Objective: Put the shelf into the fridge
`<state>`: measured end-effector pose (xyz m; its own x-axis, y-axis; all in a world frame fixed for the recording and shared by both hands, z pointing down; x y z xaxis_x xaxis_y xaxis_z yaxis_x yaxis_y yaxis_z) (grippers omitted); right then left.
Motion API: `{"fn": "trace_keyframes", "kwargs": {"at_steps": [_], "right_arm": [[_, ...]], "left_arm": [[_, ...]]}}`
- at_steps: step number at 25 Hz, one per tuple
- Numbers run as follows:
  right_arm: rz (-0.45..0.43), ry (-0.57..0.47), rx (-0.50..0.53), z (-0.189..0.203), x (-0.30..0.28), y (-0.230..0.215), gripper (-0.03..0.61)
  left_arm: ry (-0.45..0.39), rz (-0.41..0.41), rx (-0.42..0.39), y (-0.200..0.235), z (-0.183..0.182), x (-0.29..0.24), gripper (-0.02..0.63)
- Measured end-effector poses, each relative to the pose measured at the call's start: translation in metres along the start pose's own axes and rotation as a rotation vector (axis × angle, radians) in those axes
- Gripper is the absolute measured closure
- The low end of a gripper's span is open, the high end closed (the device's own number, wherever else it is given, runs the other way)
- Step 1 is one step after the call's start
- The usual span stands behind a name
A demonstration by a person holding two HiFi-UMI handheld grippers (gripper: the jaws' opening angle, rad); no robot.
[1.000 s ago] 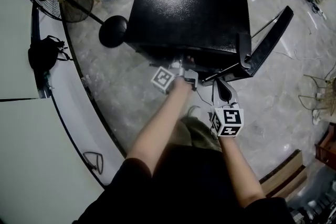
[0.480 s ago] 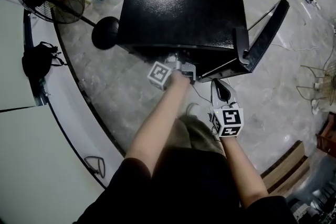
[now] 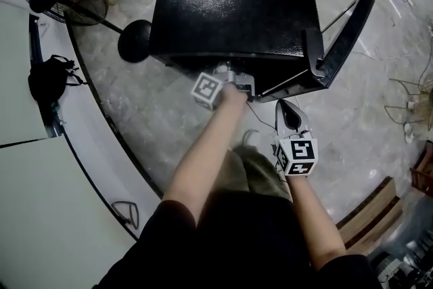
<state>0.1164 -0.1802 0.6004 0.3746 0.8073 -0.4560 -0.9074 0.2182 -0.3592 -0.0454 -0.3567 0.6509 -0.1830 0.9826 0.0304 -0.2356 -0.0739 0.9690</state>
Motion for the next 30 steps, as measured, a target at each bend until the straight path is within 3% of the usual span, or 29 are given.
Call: {"fn": "trace_keyframes", "kwargs": {"at_steps": [16, 25, 30], "right_arm": [[-0.006, -0.01, -0.008, -0.001, -0.004, 0.0, 0.578], [0.006, -0.004, -0.02, 0.004, -0.003, -0.007, 0.578], [0.013, -0.006, -0.025, 0.005, -0.003, -0.012, 0.577]], "left_arm": [[-0.024, -0.007, 0.03, 0.005, -0.003, -0.015, 0.594], [-0.03, 0.013, -0.02, 0.002, -0.007, -0.026, 0.595], [-0.026, -0.008, 0.0, 0.007, -0.004, -0.027, 0.594]]}}
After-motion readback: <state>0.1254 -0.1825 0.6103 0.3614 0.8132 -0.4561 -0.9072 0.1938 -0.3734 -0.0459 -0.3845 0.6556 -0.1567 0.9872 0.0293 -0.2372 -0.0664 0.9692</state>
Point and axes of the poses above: the fingertips, and each gripper's own axes: x backward along the fingers, y to its left, z out of its underside, the point moved 1 cm from there along x, backward along the fingers, and after that the axes turned 13 degrees about -x, right-handed, at the moved point
